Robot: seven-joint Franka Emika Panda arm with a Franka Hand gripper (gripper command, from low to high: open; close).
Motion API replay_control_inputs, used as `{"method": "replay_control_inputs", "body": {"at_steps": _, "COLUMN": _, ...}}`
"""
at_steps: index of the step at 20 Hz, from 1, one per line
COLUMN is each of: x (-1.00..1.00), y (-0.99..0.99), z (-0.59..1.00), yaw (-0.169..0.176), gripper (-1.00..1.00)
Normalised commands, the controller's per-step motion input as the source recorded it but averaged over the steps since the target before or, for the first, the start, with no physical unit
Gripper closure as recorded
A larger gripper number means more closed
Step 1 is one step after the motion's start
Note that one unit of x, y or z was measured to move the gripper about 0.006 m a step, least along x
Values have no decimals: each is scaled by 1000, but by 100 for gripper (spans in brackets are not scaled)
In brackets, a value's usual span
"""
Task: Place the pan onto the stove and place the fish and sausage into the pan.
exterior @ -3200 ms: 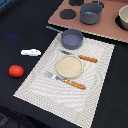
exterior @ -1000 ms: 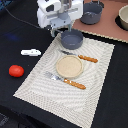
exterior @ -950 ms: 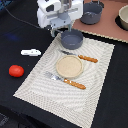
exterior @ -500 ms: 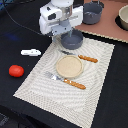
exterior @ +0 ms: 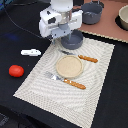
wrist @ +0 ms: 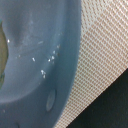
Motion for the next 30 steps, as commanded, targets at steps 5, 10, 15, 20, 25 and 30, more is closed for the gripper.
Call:
{"method": "replay_control_inputs", "body": {"at_steps": 5, "x": 30, "y": 0, "z": -94, "yaw": -30, "gripper": 100}}
{"method": "replay_control_inputs", "body": {"at_steps": 10, "x": 30, "y": 0, "z": -98, "yaw": -30, "gripper": 100}}
{"method": "replay_control_inputs", "body": {"at_steps": 15, "x": 73, "y": 0, "z": 53, "yaw": -30, "gripper": 100}}
{"method": "replay_control_inputs", "body": {"at_steps": 20, "x": 114, "y": 0, "z": 229, "yaw": -47, "gripper": 100}}
{"method": "replay_control_inputs", "body": {"at_steps": 25, "x": 4, "y": -28, "z": 842, "yaw": -85, "gripper": 100}}
{"method": "replay_control_inputs", "body": {"at_steps": 30, "x": -10, "y": -18, "z": 1000, "yaw": -81, "gripper": 100}}
